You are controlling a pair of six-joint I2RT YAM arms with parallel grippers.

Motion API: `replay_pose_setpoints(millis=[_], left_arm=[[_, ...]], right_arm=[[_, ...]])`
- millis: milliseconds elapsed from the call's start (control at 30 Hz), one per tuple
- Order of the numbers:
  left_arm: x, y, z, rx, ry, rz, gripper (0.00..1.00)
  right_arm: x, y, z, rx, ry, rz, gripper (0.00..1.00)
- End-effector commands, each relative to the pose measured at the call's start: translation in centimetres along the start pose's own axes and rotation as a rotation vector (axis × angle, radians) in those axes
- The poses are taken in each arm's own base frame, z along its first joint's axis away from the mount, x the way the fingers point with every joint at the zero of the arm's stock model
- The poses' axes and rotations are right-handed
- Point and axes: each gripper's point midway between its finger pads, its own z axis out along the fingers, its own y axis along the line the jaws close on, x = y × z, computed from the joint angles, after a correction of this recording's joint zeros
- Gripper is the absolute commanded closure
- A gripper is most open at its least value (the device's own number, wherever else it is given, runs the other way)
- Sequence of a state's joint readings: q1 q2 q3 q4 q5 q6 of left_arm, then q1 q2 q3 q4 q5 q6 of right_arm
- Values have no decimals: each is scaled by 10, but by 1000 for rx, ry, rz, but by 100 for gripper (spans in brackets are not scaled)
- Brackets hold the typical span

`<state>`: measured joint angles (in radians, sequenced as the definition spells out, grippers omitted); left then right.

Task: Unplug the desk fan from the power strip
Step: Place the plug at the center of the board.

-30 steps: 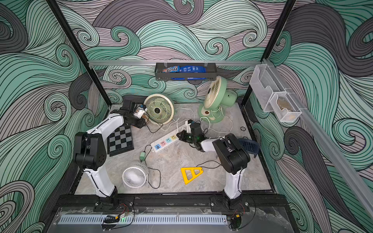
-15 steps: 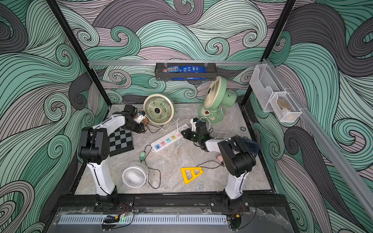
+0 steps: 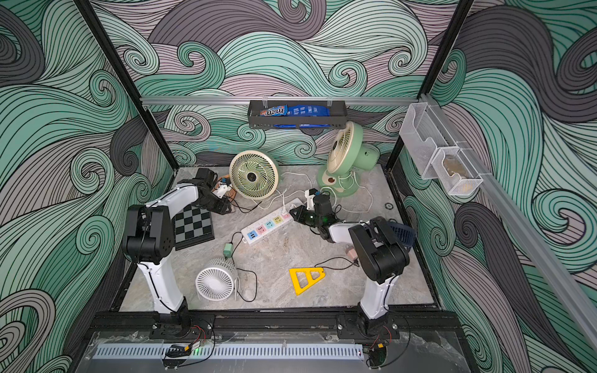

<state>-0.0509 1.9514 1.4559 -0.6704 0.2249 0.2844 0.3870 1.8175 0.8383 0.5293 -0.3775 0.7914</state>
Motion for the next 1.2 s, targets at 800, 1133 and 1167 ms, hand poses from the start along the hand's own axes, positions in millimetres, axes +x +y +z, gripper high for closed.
replay_pose_setpoints(millis=[800, 1133, 1167], left_arm=[[-65, -112, -94, 263, -307, 217, 50], [-72, -170, -46, 320, -265, 327, 53], [-72, -174, -41, 321, -260, 332, 53]], right_arm=[[-1, -7, 0, -12, 28, -27, 89], [-2, -19, 8, 20, 28, -30, 97], [-1, -21, 9, 23, 29, -28, 97]])
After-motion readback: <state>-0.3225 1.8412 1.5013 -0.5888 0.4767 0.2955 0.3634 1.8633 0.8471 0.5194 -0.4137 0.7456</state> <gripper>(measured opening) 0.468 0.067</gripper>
